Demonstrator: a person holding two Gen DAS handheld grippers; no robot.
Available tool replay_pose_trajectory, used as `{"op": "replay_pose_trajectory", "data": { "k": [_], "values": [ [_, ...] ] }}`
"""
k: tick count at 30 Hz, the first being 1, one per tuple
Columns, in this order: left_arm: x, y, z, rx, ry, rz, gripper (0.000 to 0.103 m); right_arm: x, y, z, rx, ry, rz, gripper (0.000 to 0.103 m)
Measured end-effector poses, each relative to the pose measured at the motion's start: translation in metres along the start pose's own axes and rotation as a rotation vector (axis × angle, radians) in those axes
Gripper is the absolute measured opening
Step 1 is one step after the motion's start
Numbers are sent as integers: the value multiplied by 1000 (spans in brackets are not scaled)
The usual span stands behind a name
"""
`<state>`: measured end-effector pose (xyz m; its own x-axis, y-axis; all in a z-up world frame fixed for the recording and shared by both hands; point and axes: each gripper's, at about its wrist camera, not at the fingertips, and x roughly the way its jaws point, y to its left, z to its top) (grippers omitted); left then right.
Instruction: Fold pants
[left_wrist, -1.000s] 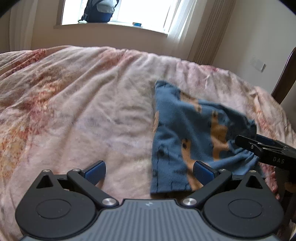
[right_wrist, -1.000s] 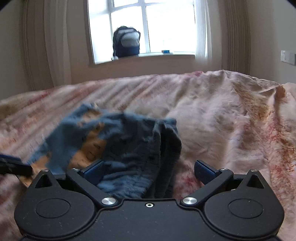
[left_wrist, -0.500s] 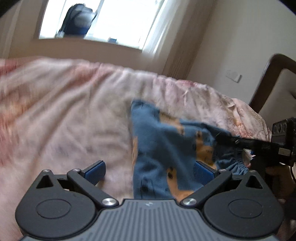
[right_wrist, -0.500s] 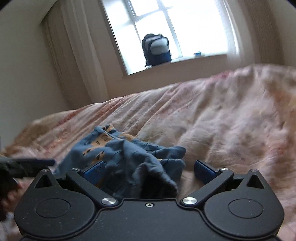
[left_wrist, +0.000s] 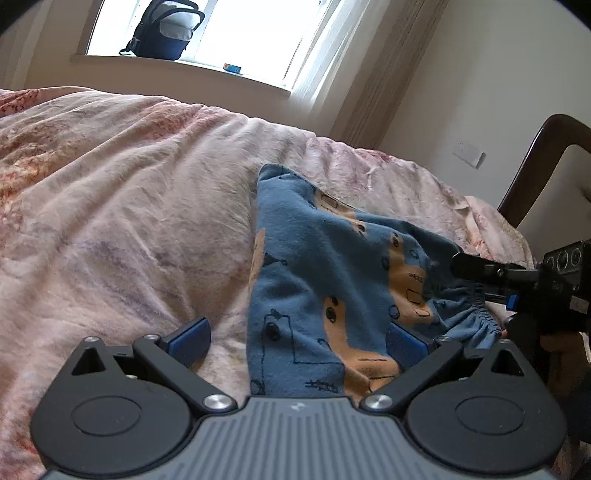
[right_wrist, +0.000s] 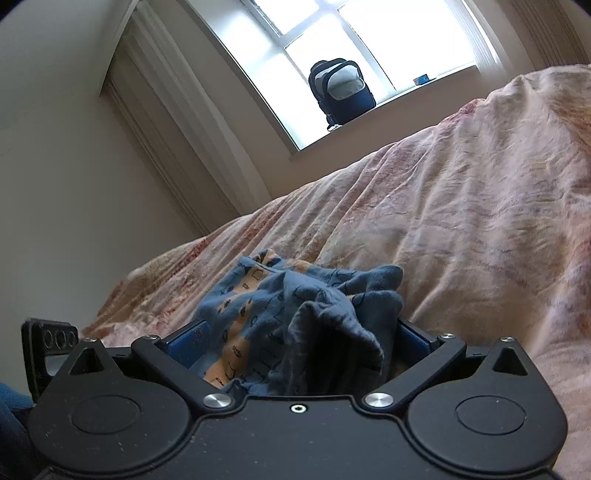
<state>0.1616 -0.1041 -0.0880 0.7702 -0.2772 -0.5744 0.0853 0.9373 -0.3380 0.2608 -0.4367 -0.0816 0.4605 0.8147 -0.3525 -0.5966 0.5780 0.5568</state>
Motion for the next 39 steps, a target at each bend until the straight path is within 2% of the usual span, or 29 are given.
{"op": "replay_pose_trajectory", "data": {
  "k": [5, 12, 17, 20, 22, 29, 31, 33, 34, 36, 37, 39],
  "values": [
    [0, 0, -9, 37, -46, -9, 103, 4, 3, -2, -15, 3, -16, 103],
    [-1, -1, -11, 45, -59, -10, 103, 7, 1, -2, -10, 8, -18, 103],
    [-2, -7, -10, 75, -46, 19, 102, 8, 6, -2, -33, 7, -35, 102],
    [-4, -13, -6, 79, -23, 50, 103, 7, 12, -5, -52, -13, -94, 91],
    [-8, -15, -5, 43, -10, 56, 103, 5, 12, -6, -40, -31, -119, 81],
    [-21, -7, -1, -89, 27, -5, 102, 2, 9, -8, -16, -50, -175, 63],
    [-23, -5, 0, -117, 32, -22, 98, 2, 9, -9, -12, -53, -199, 56],
    [-24, -7, 1, -116, 41, -21, 83, 3, 15, -10, -20, -53, -230, 53],
    [-25, -7, 2, -111, 49, -18, 80, 4, 18, -10, -25, -53, -247, 50],
    [-26, -8, 2, -105, 56, -11, 64, 6, 27, -11, -34, -54, -280, 47],
    [-26, -8, 2, -106, 60, -8, 60, 6, 30, -11, -39, -55, -297, 45],
    [-28, -6, 2, -110, 69, 5, 42, 7, 37, -11, -50, -57, -324, 41]
  ]
}}
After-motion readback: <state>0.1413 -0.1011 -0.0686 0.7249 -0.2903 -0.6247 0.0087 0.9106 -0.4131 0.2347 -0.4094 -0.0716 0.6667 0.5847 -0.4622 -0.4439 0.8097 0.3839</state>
